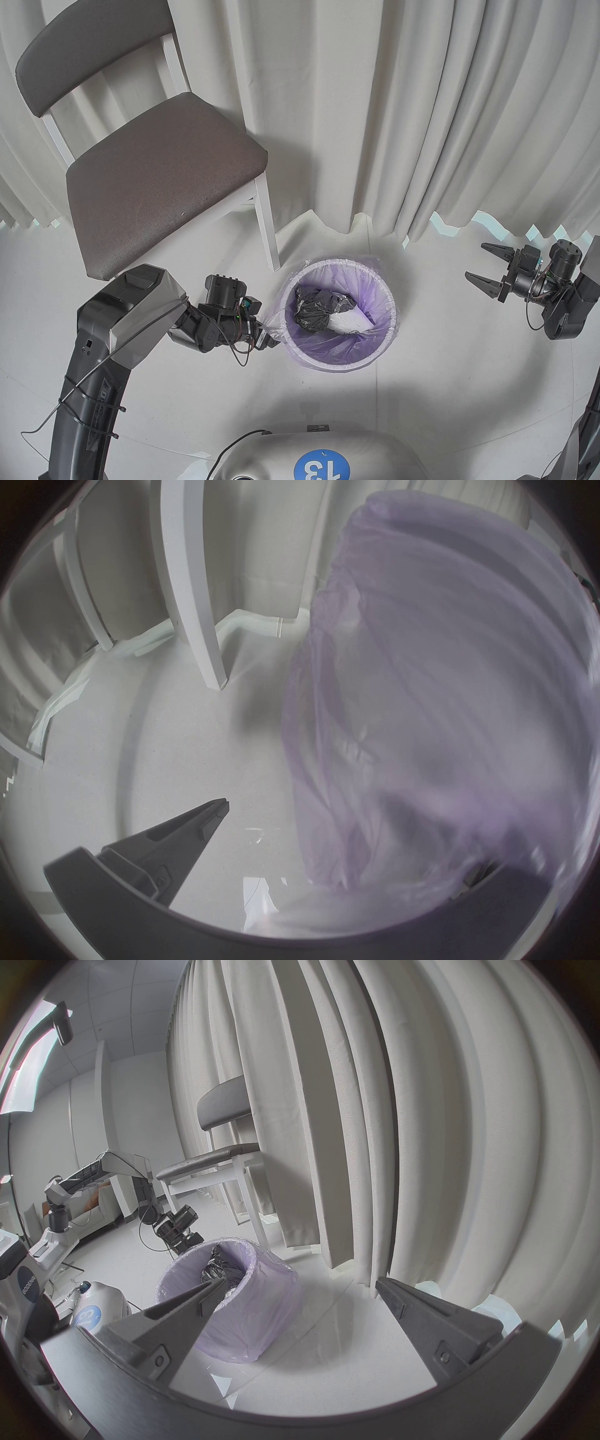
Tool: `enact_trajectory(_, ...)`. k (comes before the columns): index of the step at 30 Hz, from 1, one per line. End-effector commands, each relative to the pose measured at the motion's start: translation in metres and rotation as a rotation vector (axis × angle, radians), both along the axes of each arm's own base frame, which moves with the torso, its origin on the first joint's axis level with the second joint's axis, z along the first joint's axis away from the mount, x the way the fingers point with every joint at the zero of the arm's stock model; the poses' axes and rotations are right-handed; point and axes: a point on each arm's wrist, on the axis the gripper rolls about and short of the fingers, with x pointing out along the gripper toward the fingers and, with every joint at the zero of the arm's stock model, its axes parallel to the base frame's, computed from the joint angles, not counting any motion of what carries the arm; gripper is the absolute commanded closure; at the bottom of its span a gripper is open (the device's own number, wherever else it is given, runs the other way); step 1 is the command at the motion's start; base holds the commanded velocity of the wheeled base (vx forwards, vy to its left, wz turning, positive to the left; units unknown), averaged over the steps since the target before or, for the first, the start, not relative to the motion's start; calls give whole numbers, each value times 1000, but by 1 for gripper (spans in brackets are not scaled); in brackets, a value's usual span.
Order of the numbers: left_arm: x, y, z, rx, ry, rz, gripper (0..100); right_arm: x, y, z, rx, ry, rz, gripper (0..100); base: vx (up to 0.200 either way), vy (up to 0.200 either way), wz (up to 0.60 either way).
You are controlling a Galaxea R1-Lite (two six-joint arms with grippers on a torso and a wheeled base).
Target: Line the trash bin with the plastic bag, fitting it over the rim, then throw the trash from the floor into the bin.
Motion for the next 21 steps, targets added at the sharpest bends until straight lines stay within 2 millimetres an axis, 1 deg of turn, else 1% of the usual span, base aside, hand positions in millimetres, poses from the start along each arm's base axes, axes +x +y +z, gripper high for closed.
enact_trajectory(1,-26,17,22,10,-3,18,0,-17,5,16,-4,-14,2,0,0,0,0)
enact_trajectory(2,-35,28,31,5,-38,35,0,-25,8,22,-4,-17,6,0,0,0,0)
enact_trajectory(3,-38,31,35,7,-56,36,0,-27,10,23,-4,-16,9,0,0,0,0)
enact_trajectory(4,-47,41,45,19,-97,41,0,-32,12,25,-3,-13,12,0,0,0,0)
enact_trajectory(6,-58,54,55,32,-134,50,0,-38,14,26,-5,-12,12,0,0,0,0)
enact_trajectory(7,-65,59,62,38,-150,51,0,-43,16,27,-4,-9,12,0,0,0,0)
enact_trajectory(10,-86,66,80,24,-181,53,0,-55,21,30,-5,-12,10,0,0,0,0)
enact_trajectory(11,-90,67,84,20,-188,51,0,-57,21,31,-6,-15,9,0,0,0,0)
enact_trajectory(12,-90,67,84,20,-188,51,0,-57,21,31,-6,-15,9,0,0,0,0)
enact_trajectory(13,-104,68,95,4,-224,45,0,-69,24,34,-7,-26,9,0,0,0,0)
enact_trajectory(14,-113,67,100,-4,-242,39,0,-76,25,35,-8,-29,9,0,0,0,0)
enact_trajectory(16,-115,67,101,-5,-247,38,0,-78,26,36,-8,-30,9,0,0,0,0)
enact_trajectory(17,-134,63,112,-24,-301,14,0,-91,28,44,-12,-47,-19,0,0,0,0)
enact_trajectory(18,-142,60,120,-42,-337,1,0,-98,29,47,-11,-51,-59,0,0,0,0)
enact_trajectory(19,-142,60,120,-42,-337,1,0,-98,29,47,-11,-51,-59,0,0,0,0)
enact_trajectory(20,-149,56,128,-71,-369,-6,0,-103,29,52,-9,-59,-111,0,0,0,0)
enact_trajectory(21,-158,46,140,-126,-396,-20,0,-108,31,56,-10,-70,-185,0,0,0,0)
